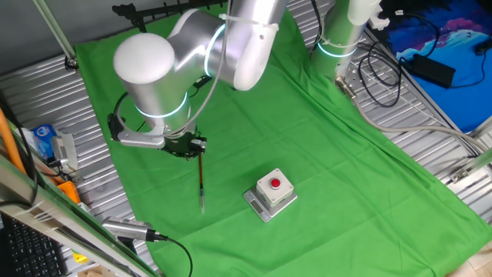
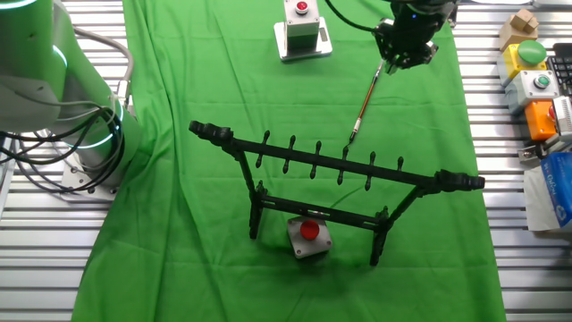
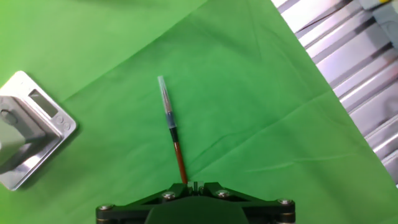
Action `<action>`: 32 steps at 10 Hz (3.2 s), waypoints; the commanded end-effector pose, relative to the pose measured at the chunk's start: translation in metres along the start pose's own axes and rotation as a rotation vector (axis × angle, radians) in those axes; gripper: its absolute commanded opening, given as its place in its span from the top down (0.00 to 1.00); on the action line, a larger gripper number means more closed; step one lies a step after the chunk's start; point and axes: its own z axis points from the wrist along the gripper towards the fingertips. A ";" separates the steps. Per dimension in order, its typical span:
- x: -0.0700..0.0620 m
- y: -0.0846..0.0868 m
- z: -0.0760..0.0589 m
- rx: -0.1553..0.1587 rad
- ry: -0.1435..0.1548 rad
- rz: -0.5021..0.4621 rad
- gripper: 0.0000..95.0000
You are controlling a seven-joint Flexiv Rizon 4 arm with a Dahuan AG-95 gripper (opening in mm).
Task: Place the brush on the pen rack
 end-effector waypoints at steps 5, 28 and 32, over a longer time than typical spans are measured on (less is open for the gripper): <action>-0.005 0.009 0.020 0.008 -0.004 -0.061 0.60; -0.026 0.020 0.096 0.064 -0.033 -0.068 0.80; -0.025 0.024 0.099 0.073 -0.034 -0.071 0.80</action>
